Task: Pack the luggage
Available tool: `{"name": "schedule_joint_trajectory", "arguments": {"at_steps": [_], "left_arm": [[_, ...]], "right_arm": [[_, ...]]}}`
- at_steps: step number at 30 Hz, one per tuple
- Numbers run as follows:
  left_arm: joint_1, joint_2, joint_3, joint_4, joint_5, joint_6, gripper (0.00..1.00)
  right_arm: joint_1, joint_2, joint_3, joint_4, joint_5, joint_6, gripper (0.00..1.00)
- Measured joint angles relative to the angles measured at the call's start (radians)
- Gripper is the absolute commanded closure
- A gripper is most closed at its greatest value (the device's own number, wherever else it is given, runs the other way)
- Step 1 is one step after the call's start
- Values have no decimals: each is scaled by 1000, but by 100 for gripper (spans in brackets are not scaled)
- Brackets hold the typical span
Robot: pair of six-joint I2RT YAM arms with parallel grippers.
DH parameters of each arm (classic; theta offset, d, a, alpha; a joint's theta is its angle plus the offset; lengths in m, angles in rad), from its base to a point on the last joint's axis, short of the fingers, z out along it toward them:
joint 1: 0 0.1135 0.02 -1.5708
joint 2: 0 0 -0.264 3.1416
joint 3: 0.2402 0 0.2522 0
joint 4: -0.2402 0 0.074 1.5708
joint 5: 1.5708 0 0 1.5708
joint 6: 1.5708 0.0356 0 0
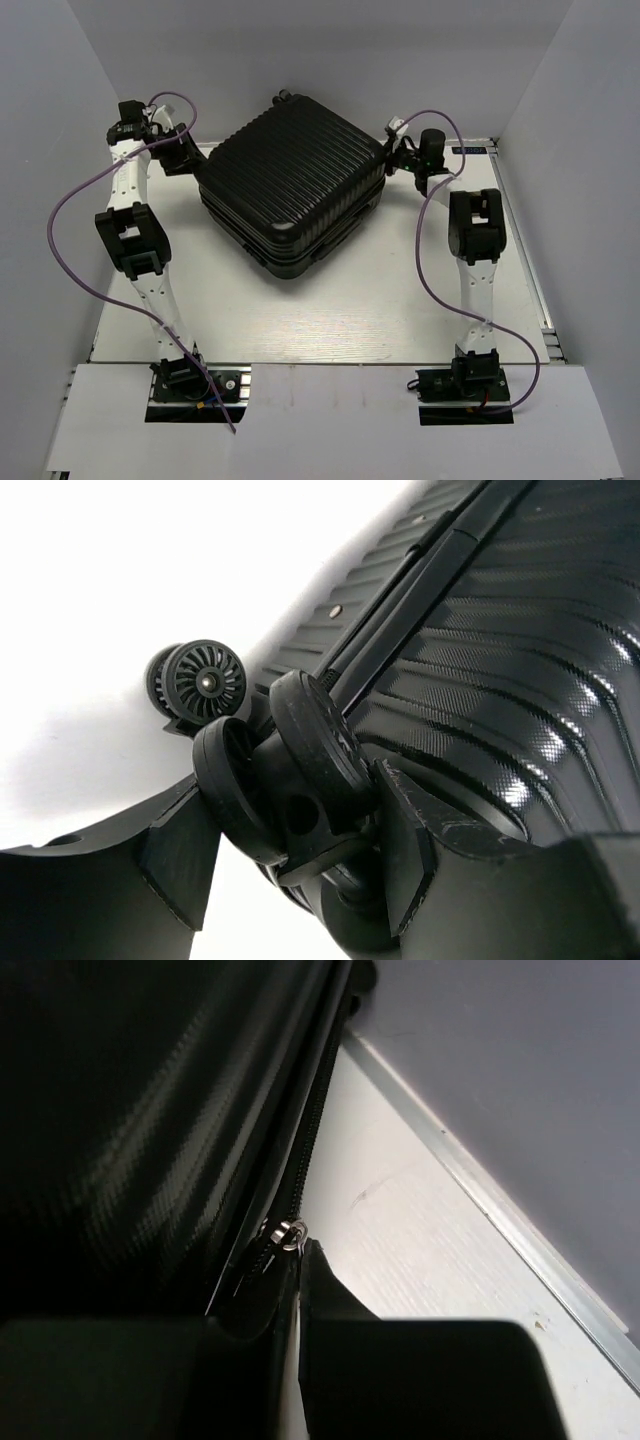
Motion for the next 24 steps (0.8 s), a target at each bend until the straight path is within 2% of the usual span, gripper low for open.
{"name": "schedule_joint_trajectory", "arguments": {"at_steps": [4,8,12,13,14,15,16,17,18,19,21,24], "left_arm": [[1,7,11,-6,-40,-23,100],[2,3,20,-62,-69,-20,100],[2,-7,7,-49,-76,-23,100],[2,-13,-7,-31,-80,-26,100],[2,-25,-31,0,-84,-32,96],[2,-39,-58,32,-89,-40,86],[2,-56,-90,66,-96,-50,33],[0,-70,-114,87,-102,-53,17],[-5,-88,-145,121,-120,-41,8],[-19,-102,-181,171,-164,-25,1],[-40,-109,-225,235,-246,2,1],[-56,-135,-275,261,-354,0,1]], "right_arm": [[20,135,120,192,63,159,100],[27,312,328,358,33,303,100],[31,285,245,443,65,332,100],[33,254,190,459,82,329,95],[34,223,137,468,93,327,89],[37,194,92,472,114,330,64],[40,166,44,474,154,340,55],[44,142,15,469,229,346,49],[47,113,-16,464,307,355,33],[50,85,-41,458,364,357,25],[49,21,-84,455,454,373,9],[45,-125,-201,443,557,388,9]]}}
